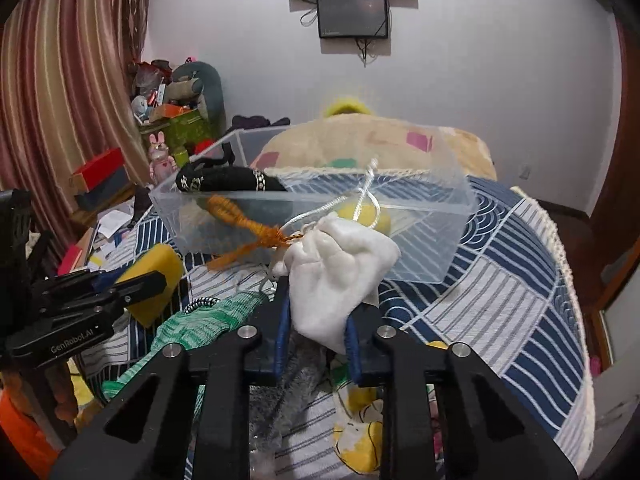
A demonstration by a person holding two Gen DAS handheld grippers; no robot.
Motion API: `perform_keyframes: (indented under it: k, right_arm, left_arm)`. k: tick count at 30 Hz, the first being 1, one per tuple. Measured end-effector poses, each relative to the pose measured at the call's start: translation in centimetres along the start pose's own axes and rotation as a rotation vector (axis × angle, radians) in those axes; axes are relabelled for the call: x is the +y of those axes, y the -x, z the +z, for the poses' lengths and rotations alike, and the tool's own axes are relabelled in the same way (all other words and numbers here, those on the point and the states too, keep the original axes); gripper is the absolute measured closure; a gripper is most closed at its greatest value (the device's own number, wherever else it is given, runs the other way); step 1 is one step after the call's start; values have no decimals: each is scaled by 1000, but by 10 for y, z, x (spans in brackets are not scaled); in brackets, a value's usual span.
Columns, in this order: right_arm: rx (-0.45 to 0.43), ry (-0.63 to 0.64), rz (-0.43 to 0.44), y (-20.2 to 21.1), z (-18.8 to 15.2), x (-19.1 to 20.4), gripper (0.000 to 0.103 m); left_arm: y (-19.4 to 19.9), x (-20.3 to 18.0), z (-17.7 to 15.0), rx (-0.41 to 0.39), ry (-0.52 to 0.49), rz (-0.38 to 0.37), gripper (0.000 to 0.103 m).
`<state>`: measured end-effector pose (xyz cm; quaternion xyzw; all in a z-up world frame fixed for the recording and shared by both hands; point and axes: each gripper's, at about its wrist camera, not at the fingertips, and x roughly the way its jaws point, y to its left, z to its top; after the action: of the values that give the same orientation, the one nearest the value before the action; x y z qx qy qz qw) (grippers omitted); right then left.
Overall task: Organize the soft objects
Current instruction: 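Grasp the yellow-green sponge with the left tool while the right tool grasps the white drawstring pouch, then carry the sponge with the left tool into the box while the right tool releases the pouch there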
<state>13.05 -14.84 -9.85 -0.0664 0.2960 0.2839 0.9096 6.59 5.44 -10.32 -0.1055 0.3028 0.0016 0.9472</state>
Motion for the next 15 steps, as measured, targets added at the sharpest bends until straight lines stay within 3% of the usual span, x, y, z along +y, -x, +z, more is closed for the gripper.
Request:
perform_keyframes:
  k: [15]
  right_arm:
    - [-167, 4, -64, 53, 23, -9, 85]
  left_arm:
    - [53, -22, 40, -173, -72, 4, 73]
